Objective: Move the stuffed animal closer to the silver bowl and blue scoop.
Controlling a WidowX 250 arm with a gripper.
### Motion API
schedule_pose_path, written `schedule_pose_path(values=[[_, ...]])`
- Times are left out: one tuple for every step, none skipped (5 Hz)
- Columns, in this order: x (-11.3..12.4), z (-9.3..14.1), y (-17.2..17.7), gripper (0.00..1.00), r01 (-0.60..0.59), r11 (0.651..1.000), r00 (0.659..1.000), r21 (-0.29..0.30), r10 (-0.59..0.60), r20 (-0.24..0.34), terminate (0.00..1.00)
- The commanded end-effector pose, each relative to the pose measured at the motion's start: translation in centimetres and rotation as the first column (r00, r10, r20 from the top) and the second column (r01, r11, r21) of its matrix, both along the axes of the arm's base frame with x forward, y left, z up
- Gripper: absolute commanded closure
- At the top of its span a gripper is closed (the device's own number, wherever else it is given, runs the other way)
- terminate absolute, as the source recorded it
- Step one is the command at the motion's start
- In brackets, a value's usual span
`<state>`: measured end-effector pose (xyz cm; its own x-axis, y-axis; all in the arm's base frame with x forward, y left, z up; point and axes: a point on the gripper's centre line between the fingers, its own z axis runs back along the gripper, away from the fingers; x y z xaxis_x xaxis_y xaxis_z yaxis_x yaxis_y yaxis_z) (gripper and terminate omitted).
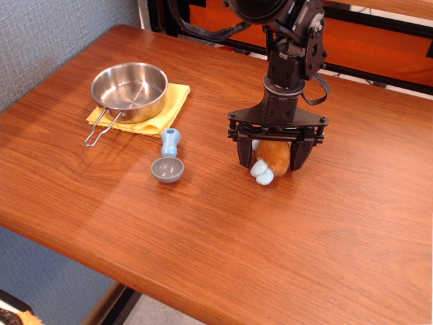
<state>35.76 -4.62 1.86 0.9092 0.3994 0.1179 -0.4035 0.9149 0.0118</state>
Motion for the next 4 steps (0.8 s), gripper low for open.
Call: schedule_pose_path(values=[[-0.2,5.2,0.5,0.00,0.003,1.000,0.994,0.028,-0.006,0.112,0.00],[-1.0,6.5,0.5,0.00,-0.007,1.000,0.991,0.014,0.005,0.134,0.00],[-2.0,7.9,0.3,0.00,0.002,1.000,0.991,-0.009,-0.001,0.135,0.00],[-3.6,8.5,-1.1,0.00,0.059,0.998,0.989,-0.024,-0.055,0.136,0.00]])
